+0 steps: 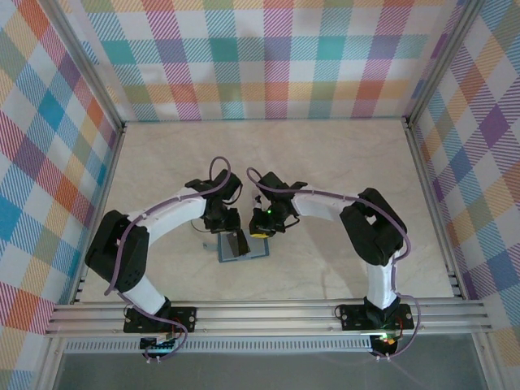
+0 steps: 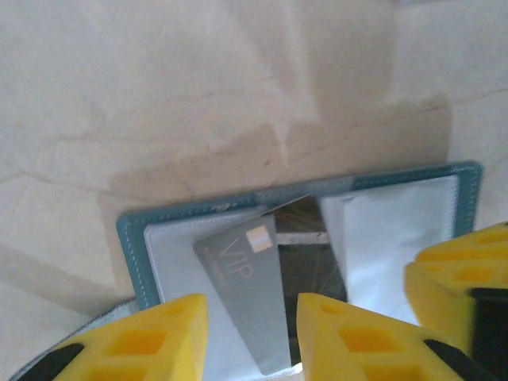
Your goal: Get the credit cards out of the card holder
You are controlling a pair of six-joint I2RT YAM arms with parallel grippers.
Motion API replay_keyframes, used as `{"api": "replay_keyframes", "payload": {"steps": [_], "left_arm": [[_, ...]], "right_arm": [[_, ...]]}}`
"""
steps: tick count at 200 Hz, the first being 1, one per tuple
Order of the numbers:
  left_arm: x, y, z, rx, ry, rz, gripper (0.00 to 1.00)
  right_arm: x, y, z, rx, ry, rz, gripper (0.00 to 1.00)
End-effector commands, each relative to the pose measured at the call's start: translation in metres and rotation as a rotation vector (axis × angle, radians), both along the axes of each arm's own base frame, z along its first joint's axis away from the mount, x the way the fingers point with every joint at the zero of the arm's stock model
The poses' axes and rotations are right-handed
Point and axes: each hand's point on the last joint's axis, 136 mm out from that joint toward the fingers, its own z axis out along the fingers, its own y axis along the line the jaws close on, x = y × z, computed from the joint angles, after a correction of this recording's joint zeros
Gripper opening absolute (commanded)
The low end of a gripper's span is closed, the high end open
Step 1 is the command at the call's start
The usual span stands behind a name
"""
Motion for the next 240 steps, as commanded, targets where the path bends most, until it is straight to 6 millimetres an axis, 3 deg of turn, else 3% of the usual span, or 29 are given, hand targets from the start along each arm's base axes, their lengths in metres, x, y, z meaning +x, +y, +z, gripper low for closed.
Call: {"api": "replay_keyframes", "payload": {"steps": [1,27,88,135,173,240], "left_arm": [[-0.022,0.001,-0.015,-0.015,0.066,-0.003,0.26],[-0.029,0.003,-0.024,-0.035,0.078,0.014,0.17],[-0.034,0.009,-0.037,-0.043,0.110,0.032,0.12],[-0.036,0.013,-0.041,-0.036,0.120,0.037,0.11],[-0.036,0.017,-0.044,-0.023,0.126,0.044,0.10],[-0.036,0.019,-0.048,-0.001,0.142,0.046,0.08]], "right_arm": [[-0.002,0.019,0.023,0.079,0.002,0.013,0.20],[-0.003,0.031,0.022,0.104,0.017,0.016,0.25],[0.007,0.047,0.015,0.124,0.029,0.023,0.28],[0.013,0.044,-0.002,0.052,0.023,0.034,0.32],[0.014,0.036,-0.004,0.000,-0.005,0.052,0.34],[0.003,0.037,-0.011,0.006,0.021,0.109,0.36]]}}
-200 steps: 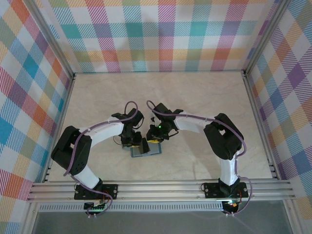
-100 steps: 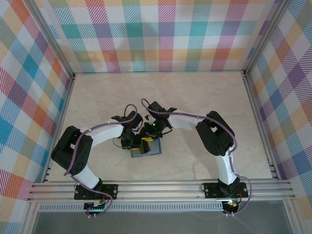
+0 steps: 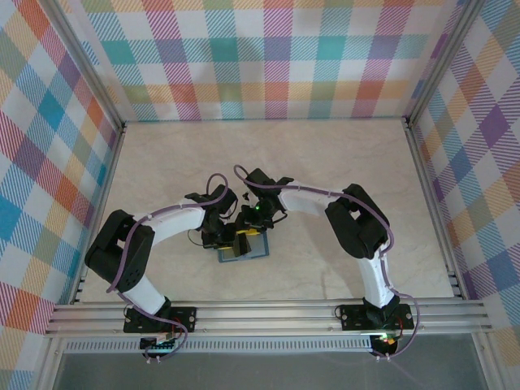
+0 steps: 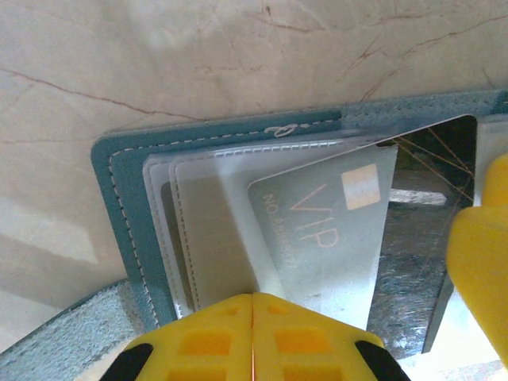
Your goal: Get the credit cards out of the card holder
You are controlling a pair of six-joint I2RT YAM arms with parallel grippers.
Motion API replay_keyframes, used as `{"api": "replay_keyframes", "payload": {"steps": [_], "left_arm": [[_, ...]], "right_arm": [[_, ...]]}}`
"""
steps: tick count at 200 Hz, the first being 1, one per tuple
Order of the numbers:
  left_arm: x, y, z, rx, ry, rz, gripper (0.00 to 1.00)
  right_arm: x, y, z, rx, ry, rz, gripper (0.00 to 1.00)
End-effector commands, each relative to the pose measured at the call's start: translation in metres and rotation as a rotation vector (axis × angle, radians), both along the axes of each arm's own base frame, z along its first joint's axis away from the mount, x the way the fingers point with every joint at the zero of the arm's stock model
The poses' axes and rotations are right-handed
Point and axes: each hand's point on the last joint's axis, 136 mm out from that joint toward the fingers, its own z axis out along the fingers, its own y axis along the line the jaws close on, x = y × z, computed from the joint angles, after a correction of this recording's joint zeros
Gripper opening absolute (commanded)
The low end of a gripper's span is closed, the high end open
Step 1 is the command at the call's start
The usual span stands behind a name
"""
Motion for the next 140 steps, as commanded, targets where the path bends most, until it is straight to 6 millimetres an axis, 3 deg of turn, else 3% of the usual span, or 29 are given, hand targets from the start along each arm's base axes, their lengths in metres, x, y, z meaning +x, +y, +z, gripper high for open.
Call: {"api": "replay_keyframes", "payload": {"steps": [1,80,140], "left_arm": [[-0.005,0.009,-0.009,0.037,0.037,0.012,0.08],[-0.002,0.013,-0.006,0.048,0.031,0.021,0.10],[-0.001,0.015,-0.009,0.055,0.039,0.019,0.09]], "right_arm": [[-0.009,0.003,-0.005,-0.004,0.019,0.054,0.36],[-0.026,0.010,-0.011,0.010,0.045,0.128,0.37],[-0.031,0.011,0.007,0.079,0.023,0.113,0.35]]}}
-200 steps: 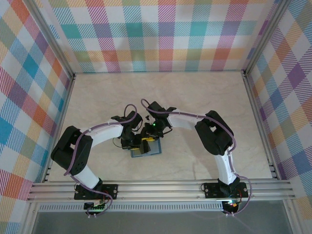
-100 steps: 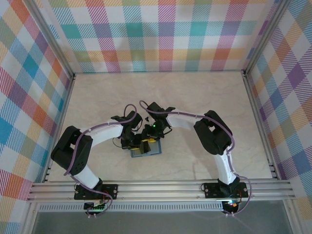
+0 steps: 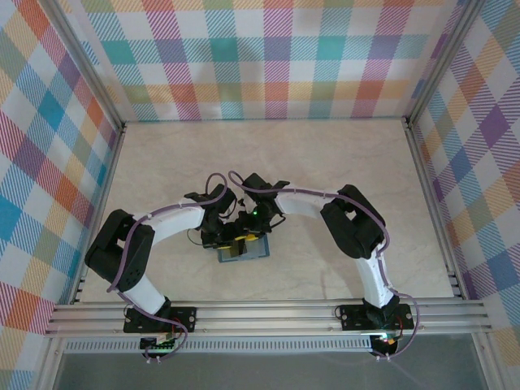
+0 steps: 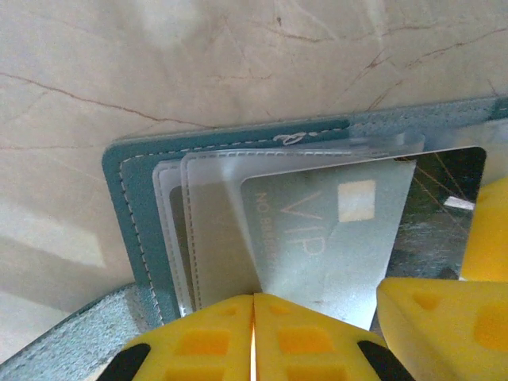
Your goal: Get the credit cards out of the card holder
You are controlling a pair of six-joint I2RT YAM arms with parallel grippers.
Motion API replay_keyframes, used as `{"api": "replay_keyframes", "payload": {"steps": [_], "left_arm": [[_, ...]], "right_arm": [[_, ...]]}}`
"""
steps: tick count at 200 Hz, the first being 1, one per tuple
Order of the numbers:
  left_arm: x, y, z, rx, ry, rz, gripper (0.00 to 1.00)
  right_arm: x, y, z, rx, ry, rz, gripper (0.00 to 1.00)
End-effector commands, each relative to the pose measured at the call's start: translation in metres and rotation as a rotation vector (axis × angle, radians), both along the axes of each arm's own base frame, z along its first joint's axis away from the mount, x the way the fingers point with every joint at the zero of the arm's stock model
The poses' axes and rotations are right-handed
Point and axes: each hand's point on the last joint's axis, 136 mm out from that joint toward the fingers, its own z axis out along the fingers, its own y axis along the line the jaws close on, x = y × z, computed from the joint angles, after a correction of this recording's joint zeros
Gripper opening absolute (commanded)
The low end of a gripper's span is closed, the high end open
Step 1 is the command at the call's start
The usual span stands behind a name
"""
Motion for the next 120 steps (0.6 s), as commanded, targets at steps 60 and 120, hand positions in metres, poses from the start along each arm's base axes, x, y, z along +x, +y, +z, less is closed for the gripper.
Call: {"api": "replay_keyframes", "payload": {"steps": [60,120], "left_arm": [[0.001,0.005,0.015,-0.002,-0.001,0.004,0.17],[-0.001,0.008,0.026,-0.001,-0.015,0.002,0.16]], "right_arm": [[-0.009,0.001,0.018,0.050,-0.006,-0.003,0.35],[-0.001,0.019,0.023,0.123,0.046,-0.011,0.34]]}}
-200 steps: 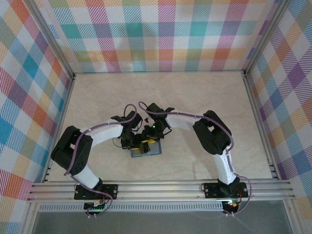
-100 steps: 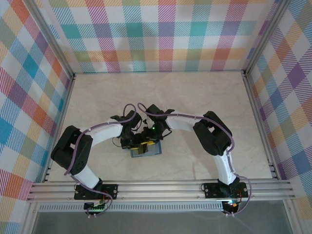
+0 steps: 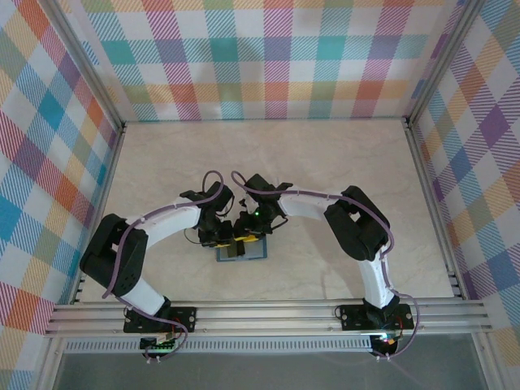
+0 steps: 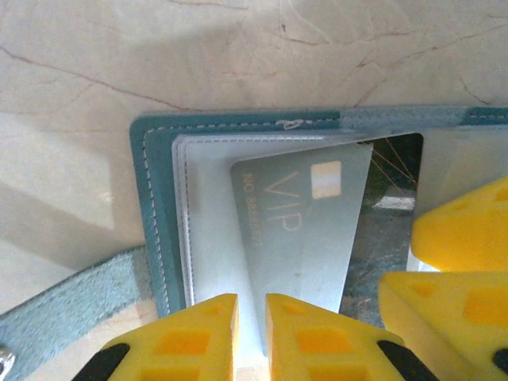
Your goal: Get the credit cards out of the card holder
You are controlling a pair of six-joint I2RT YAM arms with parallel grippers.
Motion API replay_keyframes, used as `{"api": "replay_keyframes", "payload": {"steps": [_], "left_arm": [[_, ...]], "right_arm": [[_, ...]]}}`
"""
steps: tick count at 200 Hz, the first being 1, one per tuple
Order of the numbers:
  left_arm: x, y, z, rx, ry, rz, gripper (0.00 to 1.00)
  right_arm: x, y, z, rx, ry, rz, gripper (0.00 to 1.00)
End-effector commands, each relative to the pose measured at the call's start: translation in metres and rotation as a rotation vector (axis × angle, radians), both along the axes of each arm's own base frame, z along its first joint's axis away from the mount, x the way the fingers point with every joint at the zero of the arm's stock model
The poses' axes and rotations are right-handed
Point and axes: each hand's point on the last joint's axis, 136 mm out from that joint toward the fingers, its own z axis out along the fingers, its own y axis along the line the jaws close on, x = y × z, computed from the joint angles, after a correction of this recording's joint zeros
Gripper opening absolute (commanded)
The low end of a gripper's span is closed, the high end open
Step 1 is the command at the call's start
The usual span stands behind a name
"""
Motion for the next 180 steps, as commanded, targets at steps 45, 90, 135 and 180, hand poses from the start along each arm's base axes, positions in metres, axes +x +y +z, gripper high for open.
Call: {"api": "replay_keyframes", "payload": {"steps": [45,90,135,180], "left_arm": [[-0.005,0.020,-0.012,0.098,0.029,-0.007,0.10],[-0.009,0.020,-0.032,0.106,0.071,-0.011,0.09],[-0.011,0.021,-0.037,0.116,0.082,-0.019,0.08],[-0.010,0.019,-0.038,0.106,0.085,-0.017,0.08]], "right_arm": [[-0.002,0.015,0.008,0.083,0.048,0.009,0.30],[0.002,-0.005,-0.003,-0.030,0.002,-0.025,0.30],[0.001,-0.009,-0.013,-0.062,0.005,-0.017,0.30],[-0.008,-0.008,-0.017,-0.056,0.028,0.021,0.30]]}}
